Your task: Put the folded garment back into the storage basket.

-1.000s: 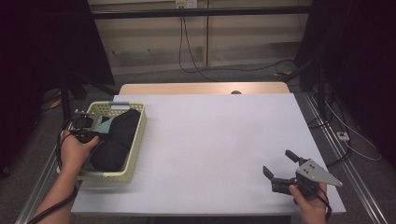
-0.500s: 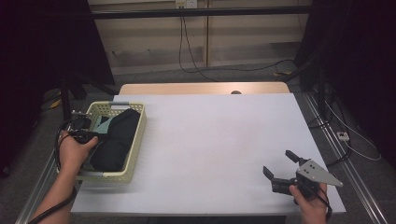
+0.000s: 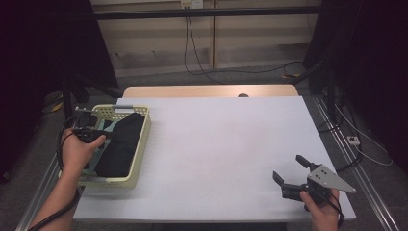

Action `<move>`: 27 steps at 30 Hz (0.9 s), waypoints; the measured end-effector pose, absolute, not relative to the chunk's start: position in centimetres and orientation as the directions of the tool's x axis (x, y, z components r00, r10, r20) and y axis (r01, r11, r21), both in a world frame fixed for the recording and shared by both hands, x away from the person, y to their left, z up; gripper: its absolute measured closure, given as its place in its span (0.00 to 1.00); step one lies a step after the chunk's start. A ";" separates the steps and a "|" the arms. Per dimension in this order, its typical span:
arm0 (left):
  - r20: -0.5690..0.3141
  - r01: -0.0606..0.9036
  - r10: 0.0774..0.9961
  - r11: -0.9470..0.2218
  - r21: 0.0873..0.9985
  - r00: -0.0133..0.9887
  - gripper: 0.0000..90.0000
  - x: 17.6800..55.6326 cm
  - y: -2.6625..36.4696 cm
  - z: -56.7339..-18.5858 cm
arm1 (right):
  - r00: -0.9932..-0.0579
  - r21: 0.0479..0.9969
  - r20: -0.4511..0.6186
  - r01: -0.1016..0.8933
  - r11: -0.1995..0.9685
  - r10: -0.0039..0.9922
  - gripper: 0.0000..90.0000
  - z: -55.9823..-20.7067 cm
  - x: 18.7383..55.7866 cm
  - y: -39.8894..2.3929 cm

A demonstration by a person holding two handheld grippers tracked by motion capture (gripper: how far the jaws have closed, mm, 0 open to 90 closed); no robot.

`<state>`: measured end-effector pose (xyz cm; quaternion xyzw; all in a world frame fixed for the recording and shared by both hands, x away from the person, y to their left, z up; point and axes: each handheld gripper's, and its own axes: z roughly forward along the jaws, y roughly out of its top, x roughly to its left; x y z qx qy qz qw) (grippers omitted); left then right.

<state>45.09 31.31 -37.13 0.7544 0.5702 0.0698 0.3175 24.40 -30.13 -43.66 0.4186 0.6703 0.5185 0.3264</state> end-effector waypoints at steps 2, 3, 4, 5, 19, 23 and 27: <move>-0.271 0.816 0.894 -0.156 0.557 0.356 0.67 45.1 31.0 -36.7 | -0.435 0.968 -0.002 0.226 0.111 0.900 0.03 -43.7 24.5 -30.1; -0.271 0.812 0.891 -0.161 0.561 0.364 0.65 45.0 30.7 -36.5 | -0.435 0.968 -0.002 0.226 0.111 0.901 0.03 -43.7 24.6 -30.1; -0.273 0.807 0.889 -0.159 0.568 0.367 0.63 45.0 30.4 -36.4 | -0.435 0.968 -0.003 0.225 0.113 0.900 0.03 -43.7 24.6 -30.1; -0.277 0.806 0.883 -0.167 0.569 0.378 0.62 44.9 30.2 -36.1 | -0.436 0.967 -0.005 0.226 0.115 0.900 0.03 -43.7 24.6 -30.1; -0.309 0.695 0.740 -0.287 0.659 0.597 0.48 41.5 23.4 -33.3 | -0.468 0.964 -0.008 0.231 0.131 0.884 0.03 -43.5 24.9 -29.1; -0.320 0.672 0.704 -0.296 0.679 0.634 0.46 40.6 21.9 -33.7 | -0.479 0.963 -0.003 0.235 0.131 0.878 0.03 -43.6 24.9 -29.1; -0.307 0.652 0.681 -0.328 0.683 0.664 0.45 39.7 20.8 -34.3 | -0.478 0.963 -0.003 0.237 0.132 0.878 0.03 -43.6 24.9 -29.2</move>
